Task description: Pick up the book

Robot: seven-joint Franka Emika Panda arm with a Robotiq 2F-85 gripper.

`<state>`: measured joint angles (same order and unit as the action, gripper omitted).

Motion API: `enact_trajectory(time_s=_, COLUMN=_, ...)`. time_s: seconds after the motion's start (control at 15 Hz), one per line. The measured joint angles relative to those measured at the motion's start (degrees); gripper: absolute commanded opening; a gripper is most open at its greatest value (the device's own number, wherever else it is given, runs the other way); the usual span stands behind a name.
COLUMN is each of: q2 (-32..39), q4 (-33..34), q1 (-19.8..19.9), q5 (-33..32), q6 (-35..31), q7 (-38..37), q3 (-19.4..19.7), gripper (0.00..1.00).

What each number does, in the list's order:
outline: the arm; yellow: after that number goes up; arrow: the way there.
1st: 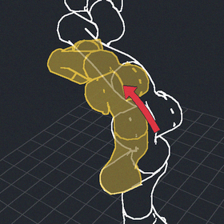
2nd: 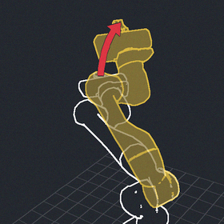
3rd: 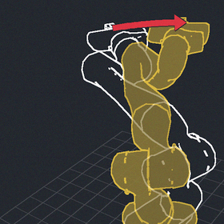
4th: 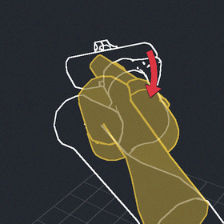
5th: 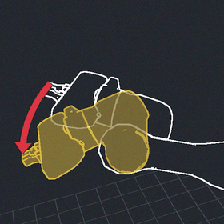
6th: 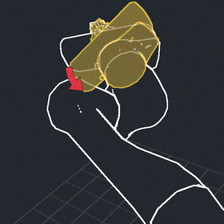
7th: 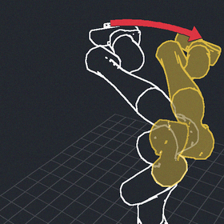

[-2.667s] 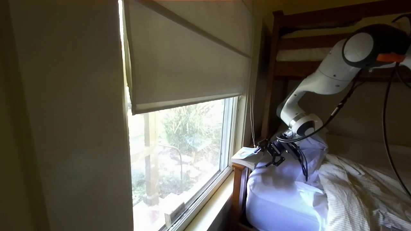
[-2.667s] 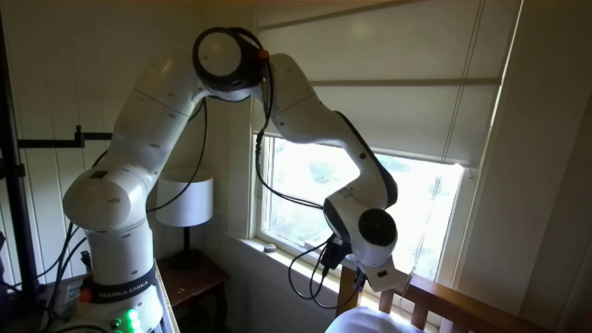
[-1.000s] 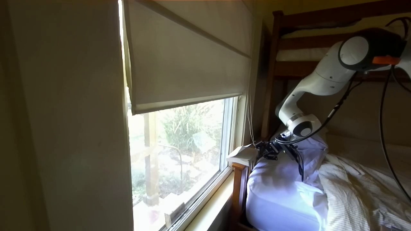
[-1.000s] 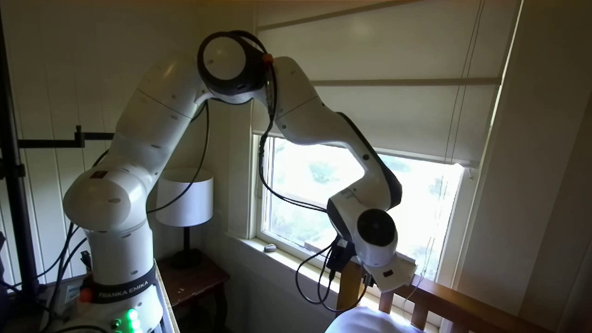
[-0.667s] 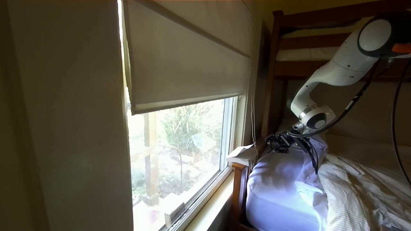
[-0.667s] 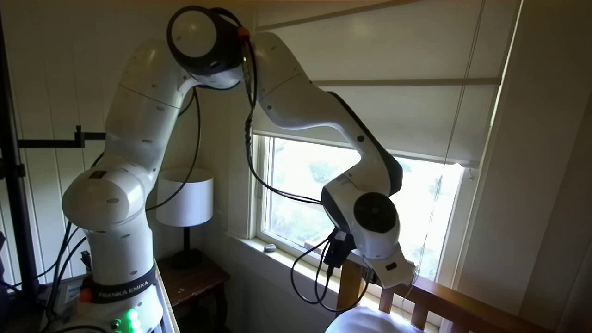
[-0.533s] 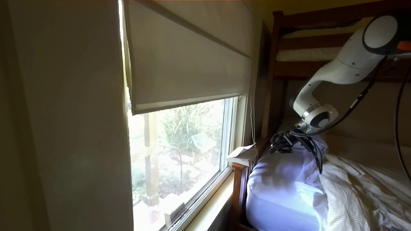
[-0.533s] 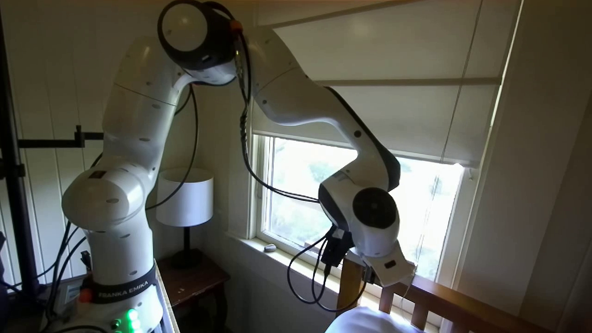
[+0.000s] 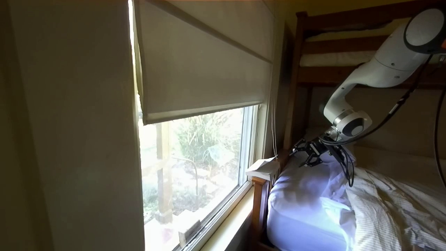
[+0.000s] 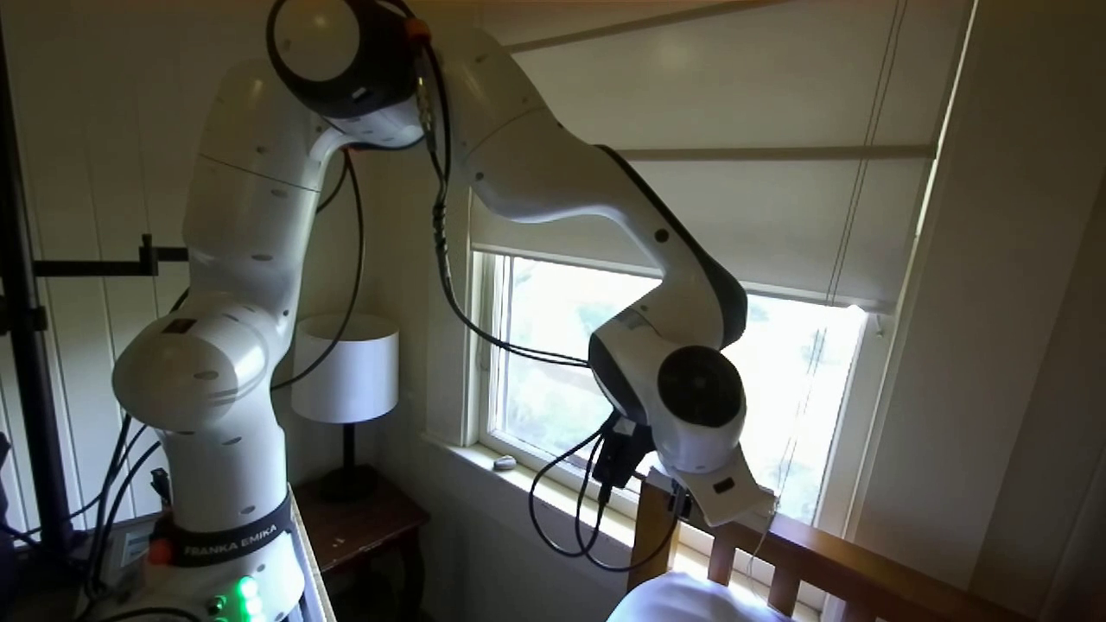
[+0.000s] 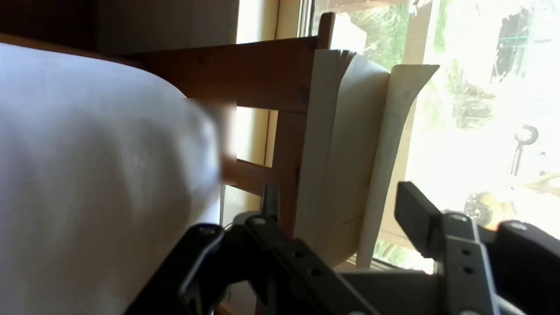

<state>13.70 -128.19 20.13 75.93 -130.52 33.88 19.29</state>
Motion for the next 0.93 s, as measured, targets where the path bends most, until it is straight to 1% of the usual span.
enact_trajectory(time_s=0.13, q2=-0.1, q4=0.0, q1=0.0, q5=-0.2, q6=1.2, q7=0.1, q3=0.0, gripper=1.0)
enact_trajectory(time_s=0.27, q2=-0.3, q4=0.0, q1=0.1, q5=-1.9, q6=3.2, q7=0.0, q3=0.1, gripper=1.0)
enact_trajectory(time_s=0.53, q2=-1.7, q4=0.4, q1=0.6, q5=-10.2, q6=7.8, q7=-1.0, q3=1.3, gripper=1.0)
enact_trajectory(time_s=0.73, q2=-2.5, q4=2.5, q1=2.0, q5=-15.8, q6=14.8, q7=-0.6, q3=1.7, gripper=1.0)
enact_trajectory(time_s=0.8, q2=-2.5, q4=3.3, q1=2.4, q5=-16.2, q6=15.4, q7=-1.3, q3=1.8, gripper=1.0)
enact_trajectory(time_s=0.93, q2=-2.5, q4=4.7, q1=2.7, q5=-16.2, q6=13.9, q7=-4.2, q3=2.0, gripper=1.0)
